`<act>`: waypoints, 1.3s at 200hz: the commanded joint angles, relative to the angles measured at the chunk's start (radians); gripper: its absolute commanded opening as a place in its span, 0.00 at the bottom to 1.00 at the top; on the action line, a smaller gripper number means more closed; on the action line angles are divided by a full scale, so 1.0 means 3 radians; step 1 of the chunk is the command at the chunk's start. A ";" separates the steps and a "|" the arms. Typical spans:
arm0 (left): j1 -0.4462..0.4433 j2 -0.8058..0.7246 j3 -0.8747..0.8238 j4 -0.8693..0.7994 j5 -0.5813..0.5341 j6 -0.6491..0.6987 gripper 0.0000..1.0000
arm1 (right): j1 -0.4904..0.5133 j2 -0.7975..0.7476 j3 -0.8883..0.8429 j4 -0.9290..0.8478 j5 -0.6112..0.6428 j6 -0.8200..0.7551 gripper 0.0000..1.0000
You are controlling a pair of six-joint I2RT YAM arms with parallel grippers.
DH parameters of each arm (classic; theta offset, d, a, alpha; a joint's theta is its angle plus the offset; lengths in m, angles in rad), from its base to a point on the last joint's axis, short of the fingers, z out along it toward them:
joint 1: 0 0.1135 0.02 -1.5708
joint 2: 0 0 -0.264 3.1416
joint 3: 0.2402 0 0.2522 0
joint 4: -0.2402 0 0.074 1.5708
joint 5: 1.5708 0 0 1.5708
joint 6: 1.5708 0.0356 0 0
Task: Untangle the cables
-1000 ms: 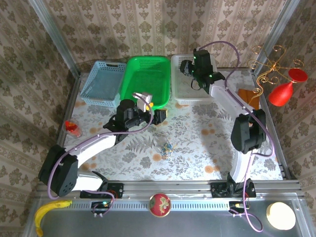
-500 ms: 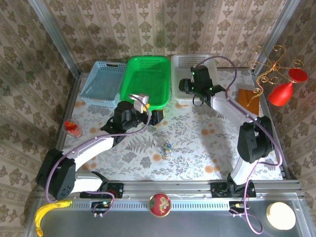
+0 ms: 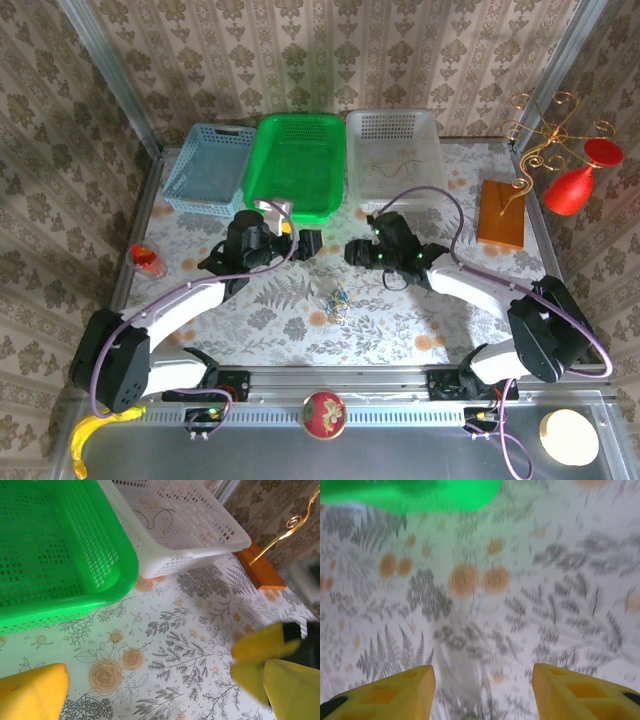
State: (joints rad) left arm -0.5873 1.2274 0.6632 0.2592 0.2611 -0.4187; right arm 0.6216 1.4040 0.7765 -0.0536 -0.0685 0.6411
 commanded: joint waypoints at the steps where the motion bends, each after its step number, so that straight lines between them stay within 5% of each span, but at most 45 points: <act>1: 0.0068 -0.0124 0.0046 -0.0176 -0.0052 -0.0055 1.00 | 0.0127 -0.0192 -0.0248 0.0301 -0.0042 0.0338 0.57; 92: 0.0157 -0.0210 0.0121 -0.0281 -0.0051 -0.0052 1.00 | 0.0381 0.0001 -0.0666 0.1013 0.0069 0.0950 0.54; 215: 0.0178 -0.0234 0.0070 -0.0231 -0.0049 -0.0055 1.00 | 0.0508 0.0027 -0.0821 0.1052 0.0181 0.1108 0.44; 247: 0.0178 -0.0241 0.0052 -0.0210 -0.0037 -0.0062 1.00 | 0.0518 -0.0016 -0.0844 0.1050 0.0209 0.1120 0.27; 260: 0.0183 -0.0246 0.0041 -0.0210 -0.0035 -0.0064 1.00 | 0.0520 -0.0023 -0.0838 0.1026 0.0231 0.1122 0.13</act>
State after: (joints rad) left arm -0.5404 1.1824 0.6636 0.1856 0.2489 -0.4236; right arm 0.7708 1.4208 0.5335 0.2523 -0.0452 0.9726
